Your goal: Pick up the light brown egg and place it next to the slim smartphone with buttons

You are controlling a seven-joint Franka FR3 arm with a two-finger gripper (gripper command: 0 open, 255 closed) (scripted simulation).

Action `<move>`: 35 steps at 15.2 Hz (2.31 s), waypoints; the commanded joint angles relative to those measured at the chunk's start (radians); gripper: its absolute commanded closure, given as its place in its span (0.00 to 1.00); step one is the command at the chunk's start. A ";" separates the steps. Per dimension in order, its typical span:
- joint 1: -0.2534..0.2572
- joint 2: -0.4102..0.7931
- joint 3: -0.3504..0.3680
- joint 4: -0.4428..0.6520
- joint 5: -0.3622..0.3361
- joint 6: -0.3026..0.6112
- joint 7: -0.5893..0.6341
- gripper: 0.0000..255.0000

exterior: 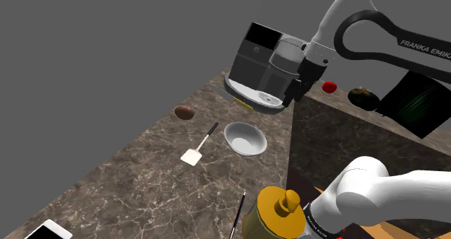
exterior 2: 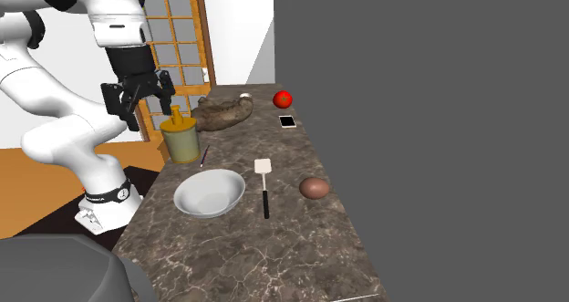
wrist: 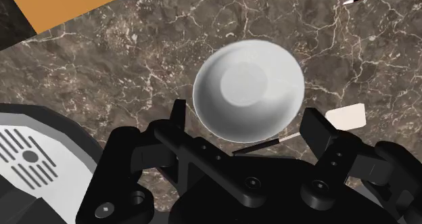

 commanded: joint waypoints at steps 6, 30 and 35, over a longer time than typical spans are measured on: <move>0.030 0.145 0.013 -0.001 0.031 0.159 0.006 0.00; 0.141 0.986 0.086 0.453 0.155 0.615 -0.022 0.00; 0.154 1.135 0.100 0.591 0.161 0.638 -0.022 0.00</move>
